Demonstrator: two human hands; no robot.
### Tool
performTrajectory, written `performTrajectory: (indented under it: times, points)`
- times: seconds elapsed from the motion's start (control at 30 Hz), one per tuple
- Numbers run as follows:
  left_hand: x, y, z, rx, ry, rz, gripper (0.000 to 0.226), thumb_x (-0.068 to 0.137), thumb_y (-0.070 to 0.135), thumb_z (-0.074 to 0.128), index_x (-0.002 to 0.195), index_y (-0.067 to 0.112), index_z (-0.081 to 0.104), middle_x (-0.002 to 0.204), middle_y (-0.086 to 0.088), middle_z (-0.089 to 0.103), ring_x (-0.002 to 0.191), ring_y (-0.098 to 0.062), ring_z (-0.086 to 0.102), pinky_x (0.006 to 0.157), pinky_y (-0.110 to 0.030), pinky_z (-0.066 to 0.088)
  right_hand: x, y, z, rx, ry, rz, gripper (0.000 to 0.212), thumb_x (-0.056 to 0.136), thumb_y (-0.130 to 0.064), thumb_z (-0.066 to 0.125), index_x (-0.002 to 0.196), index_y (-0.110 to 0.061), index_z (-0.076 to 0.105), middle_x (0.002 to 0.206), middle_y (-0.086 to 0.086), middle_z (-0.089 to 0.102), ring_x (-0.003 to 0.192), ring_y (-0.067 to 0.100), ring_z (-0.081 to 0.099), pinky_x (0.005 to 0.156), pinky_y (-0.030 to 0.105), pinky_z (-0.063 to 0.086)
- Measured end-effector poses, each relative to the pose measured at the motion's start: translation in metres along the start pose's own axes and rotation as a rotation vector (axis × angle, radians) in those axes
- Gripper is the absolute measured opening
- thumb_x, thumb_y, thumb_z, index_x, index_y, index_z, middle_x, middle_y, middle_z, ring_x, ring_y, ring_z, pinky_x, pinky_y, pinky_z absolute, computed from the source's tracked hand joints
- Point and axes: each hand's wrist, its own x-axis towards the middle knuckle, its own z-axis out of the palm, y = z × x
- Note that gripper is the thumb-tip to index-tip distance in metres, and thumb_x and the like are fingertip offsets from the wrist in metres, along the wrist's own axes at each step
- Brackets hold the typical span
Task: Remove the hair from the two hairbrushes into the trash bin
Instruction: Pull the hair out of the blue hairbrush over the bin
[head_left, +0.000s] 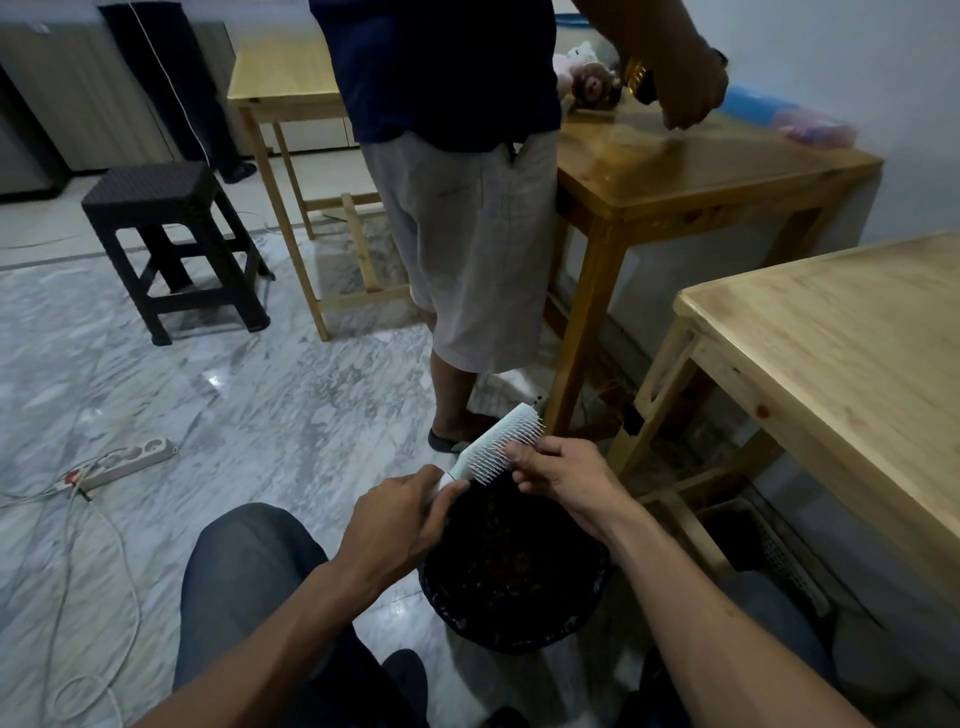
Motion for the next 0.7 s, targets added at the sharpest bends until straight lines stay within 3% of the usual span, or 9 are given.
performTrajectory:
  times: [0.13, 0.23, 0.33, 0.4, 0.47, 0.5, 0.57, 0.63, 0.7]
  points:
    - [-0.001, -0.005, 0.001, -0.089, 0.018, -0.09, 0.061, 0.094, 0.071, 0.02, 0.082, 0.025, 0.058, 0.049, 0.007, 0.047, 0.045, -0.011, 0.048, 0.046, -0.029, 0.035, -0.001, 0.002, -0.007, -0.086, 0.054, -0.03, 0.011, 0.086, -0.013, 0.08, 0.088, -0.003, 0.079, 0.07, 0.004, 0.07, 0.059, 0.007, 0.062, 0.058, 0.017, 0.055]
    - [0.003, -0.004, -0.004, -0.196, -0.015, -0.224, 0.049, 0.09, 0.07, 0.029, 0.073, 0.03, 0.05, 0.051, 0.006, 0.051, 0.046, -0.014, 0.052, 0.047, -0.033, 0.036, -0.003, 0.005, -0.013, -0.095, 0.103, -0.036, 0.009, 0.088, -0.015, 0.079, 0.086, -0.007, 0.08, 0.071, 0.003, 0.072, 0.062, 0.008, 0.062, 0.061, 0.021, 0.055]
    - [0.007, -0.005, -0.008, -0.316, -0.114, -0.302, 0.037, 0.087, 0.069, 0.054, 0.088, 0.032, 0.054, 0.055, 0.003, 0.064, 0.041, -0.009, 0.057, 0.043, -0.033, 0.046, -0.003, 0.01, -0.017, -0.129, 0.166, -0.003, 0.015, 0.095, -0.02, 0.073, 0.086, -0.009, 0.08, 0.074, 0.005, 0.073, 0.062, 0.009, 0.063, 0.063, 0.024, 0.054]
    - [0.007, -0.002, -0.011, -0.424, -0.171, -0.297, 0.029, 0.087, 0.059, 0.064, 0.095, 0.033, 0.052, 0.059, 0.0, 0.068, 0.036, -0.008, 0.053, 0.04, -0.03, 0.046, -0.005, 0.013, -0.017, -0.321, 0.129, 0.017, 0.022, 0.102, -0.027, 0.063, 0.095, -0.014, 0.079, 0.079, 0.003, 0.077, 0.069, 0.007, 0.066, 0.073, 0.026, 0.054]
    - [0.007, 0.003, -0.016, -0.496, -0.21, -0.267, 0.019, 0.093, 0.048, 0.062, 0.097, 0.031, 0.055, 0.058, 0.0, 0.068, 0.034, -0.01, 0.051, 0.04, -0.029, 0.047, -0.007, 0.014, -0.015, -0.501, 0.062, -0.004, 0.019, 0.103, -0.032, 0.059, 0.113, -0.026, 0.075, 0.099, -0.005, 0.08, 0.093, 0.006, 0.069, 0.093, 0.03, 0.052]
    - [0.007, 0.006, -0.018, -0.512, -0.215, -0.249, 0.016, 0.095, 0.046, 0.06, 0.098, 0.031, 0.056, 0.057, 0.002, 0.067, 0.034, -0.011, 0.052, 0.04, -0.029, 0.047, -0.006, 0.013, -0.013, -0.506, 0.029, -0.006, 0.027, 0.1, -0.031, 0.064, 0.127, -0.029, 0.069, 0.115, -0.008, 0.075, 0.107, 0.008, 0.066, 0.101, 0.032, 0.049]
    - [0.007, 0.01, -0.019, -0.497, -0.212, -0.216, 0.016, 0.096, 0.047, 0.058, 0.098, 0.032, 0.06, 0.058, 0.001, 0.067, 0.037, -0.009, 0.054, 0.044, -0.03, 0.049, -0.006, 0.007, -0.009, -0.431, 0.006, 0.02, 0.062, 0.091, -0.029, 0.074, 0.148, -0.033, 0.05, 0.138, -0.01, 0.055, 0.121, 0.011, 0.056, 0.108, 0.035, 0.046]
    - [0.006, 0.01, -0.018, -0.449, -0.202, -0.187, 0.022, 0.096, 0.052, 0.055, 0.098, 0.032, 0.064, 0.063, 0.003, 0.064, 0.041, -0.006, 0.053, 0.048, -0.033, 0.048, -0.005, 0.001, -0.003, -0.355, 0.021, -0.001, 0.084, 0.084, -0.028, 0.081, 0.155, -0.037, 0.037, 0.141, -0.012, 0.043, 0.116, 0.006, 0.054, 0.103, 0.034, 0.05]
    - [0.005, 0.01, -0.018, -0.447, -0.205, -0.166, 0.027, 0.097, 0.052, 0.053, 0.093, 0.028, 0.066, 0.06, 0.007, 0.057, 0.044, -0.005, 0.049, 0.05, -0.034, 0.044, -0.005, -0.003, 0.001, -0.294, -0.019, -0.047, 0.087, 0.082, -0.025, 0.085, 0.151, -0.043, 0.035, 0.133, -0.02, 0.042, 0.109, 0.004, 0.057, 0.089, 0.028, 0.056]
